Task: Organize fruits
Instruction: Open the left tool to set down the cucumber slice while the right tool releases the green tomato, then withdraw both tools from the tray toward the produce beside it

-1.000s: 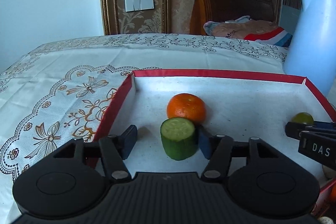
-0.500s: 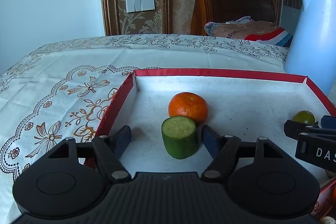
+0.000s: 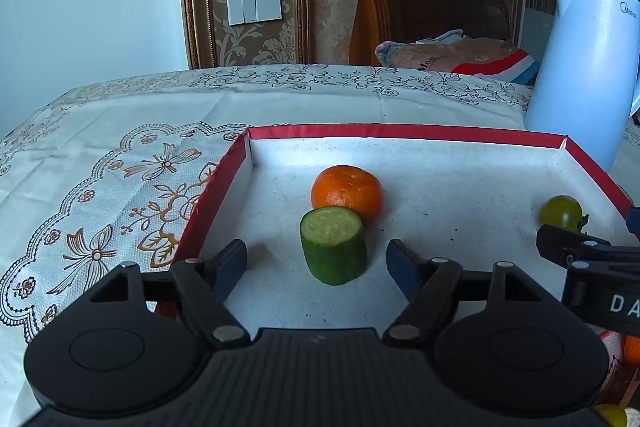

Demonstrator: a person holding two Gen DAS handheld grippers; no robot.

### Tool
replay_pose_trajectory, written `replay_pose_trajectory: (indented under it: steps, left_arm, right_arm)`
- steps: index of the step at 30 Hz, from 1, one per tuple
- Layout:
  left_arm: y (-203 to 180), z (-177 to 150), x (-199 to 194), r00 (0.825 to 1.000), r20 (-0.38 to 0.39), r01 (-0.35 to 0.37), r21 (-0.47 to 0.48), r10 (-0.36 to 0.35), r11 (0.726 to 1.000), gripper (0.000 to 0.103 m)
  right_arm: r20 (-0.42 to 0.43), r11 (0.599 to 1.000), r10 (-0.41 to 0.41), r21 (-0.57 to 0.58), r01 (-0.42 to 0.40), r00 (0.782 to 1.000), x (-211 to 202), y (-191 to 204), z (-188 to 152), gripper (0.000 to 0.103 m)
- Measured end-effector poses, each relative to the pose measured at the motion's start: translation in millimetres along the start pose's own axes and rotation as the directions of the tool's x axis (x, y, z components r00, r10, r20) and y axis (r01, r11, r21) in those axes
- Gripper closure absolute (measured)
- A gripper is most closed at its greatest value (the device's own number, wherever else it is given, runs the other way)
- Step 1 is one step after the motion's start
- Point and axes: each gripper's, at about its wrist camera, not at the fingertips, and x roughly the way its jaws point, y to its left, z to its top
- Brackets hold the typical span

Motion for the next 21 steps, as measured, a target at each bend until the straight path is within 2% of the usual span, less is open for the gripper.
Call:
replay_pose_trajectory:
  steps: [17, 21]
  left_arm:
    - [7, -10, -18, 1.0, 0.014, 0.001, 0.006, -0.001, 1.0, 0.026]
    - [11, -14, -30, 0.999, 0.041, 0.009, -0.002, -0.009, 1.0, 0.026]
  right_arm:
    - [0.037, 0.995, 0.042, 0.094, -0.045, 0.998, -20, -16, -11, 0.003]
    - [0.046, 0.994, 0.052, 0.096, -0.056, 0.998, -26, -17, -14, 0.003]
